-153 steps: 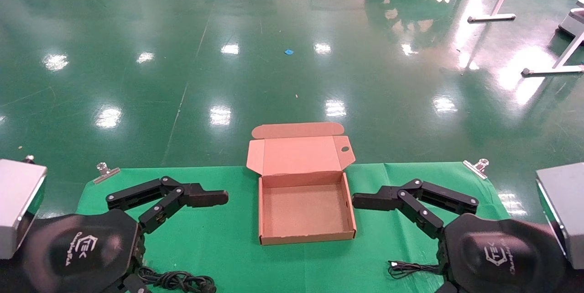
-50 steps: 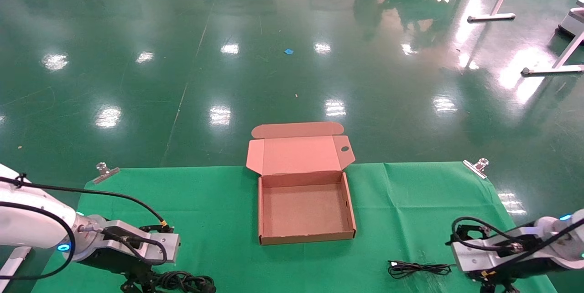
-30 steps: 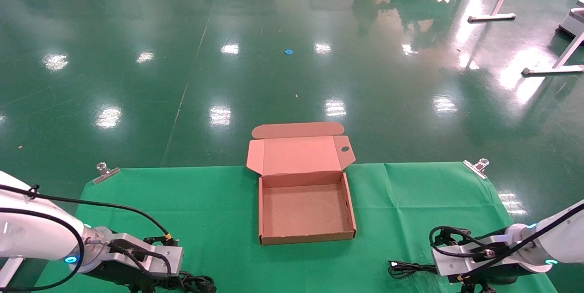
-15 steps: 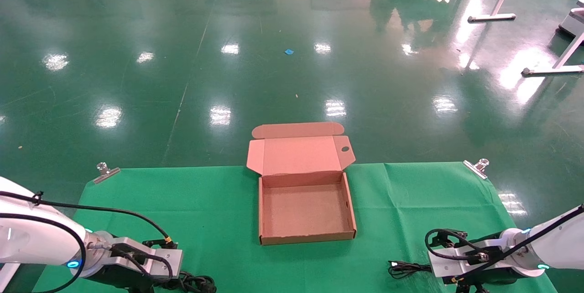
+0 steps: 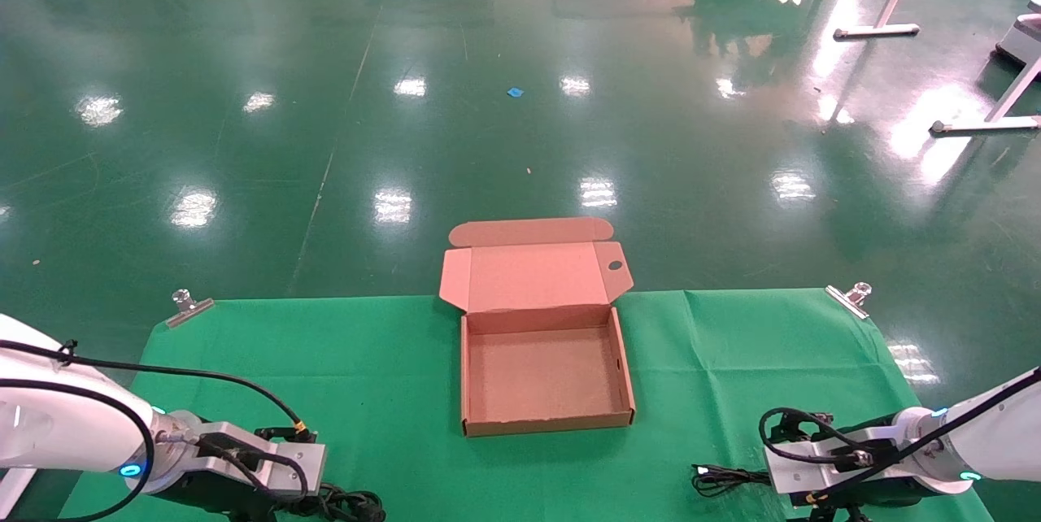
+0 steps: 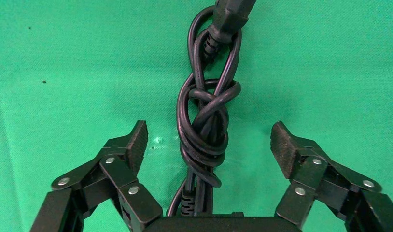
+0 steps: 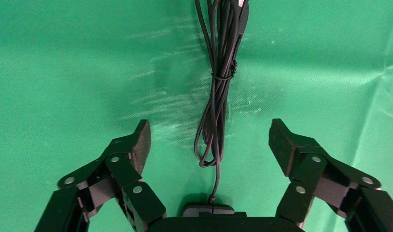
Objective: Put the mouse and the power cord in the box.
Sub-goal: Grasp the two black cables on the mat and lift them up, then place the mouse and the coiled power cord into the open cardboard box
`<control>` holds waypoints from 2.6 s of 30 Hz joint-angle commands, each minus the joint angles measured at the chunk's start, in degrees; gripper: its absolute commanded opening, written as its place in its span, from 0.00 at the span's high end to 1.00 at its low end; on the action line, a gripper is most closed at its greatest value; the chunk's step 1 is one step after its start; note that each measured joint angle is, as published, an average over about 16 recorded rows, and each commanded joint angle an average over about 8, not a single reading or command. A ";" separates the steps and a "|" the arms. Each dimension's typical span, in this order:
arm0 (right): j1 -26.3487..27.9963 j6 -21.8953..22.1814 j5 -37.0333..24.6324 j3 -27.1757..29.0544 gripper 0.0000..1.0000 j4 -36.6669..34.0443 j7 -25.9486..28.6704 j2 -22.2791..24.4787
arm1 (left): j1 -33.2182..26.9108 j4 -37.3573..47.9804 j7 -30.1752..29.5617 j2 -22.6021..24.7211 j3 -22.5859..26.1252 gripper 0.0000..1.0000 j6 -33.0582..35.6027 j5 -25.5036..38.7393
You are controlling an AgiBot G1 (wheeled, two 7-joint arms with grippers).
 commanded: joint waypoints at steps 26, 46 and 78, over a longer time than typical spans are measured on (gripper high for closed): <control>0.09 -0.29 -0.12 -0.08 1.00 0.24 0.08 0.09 | -0.04 -0.17 0.00 -0.11 -0.04 1.00 0.17 -0.06; 1.78 -7.17 3.64 2.53 1.00 -1.40 1.06 4.55 | -0.33 1.49 -1.80 -3.16 -3.85 1.00 8.07 -5.46; 14.87 -12.50 11.34 7.87 1.00 1.54 6.87 -4.62 | -9.26 0.93 -16.69 -3.56 -27.16 1.00 23.88 -31.28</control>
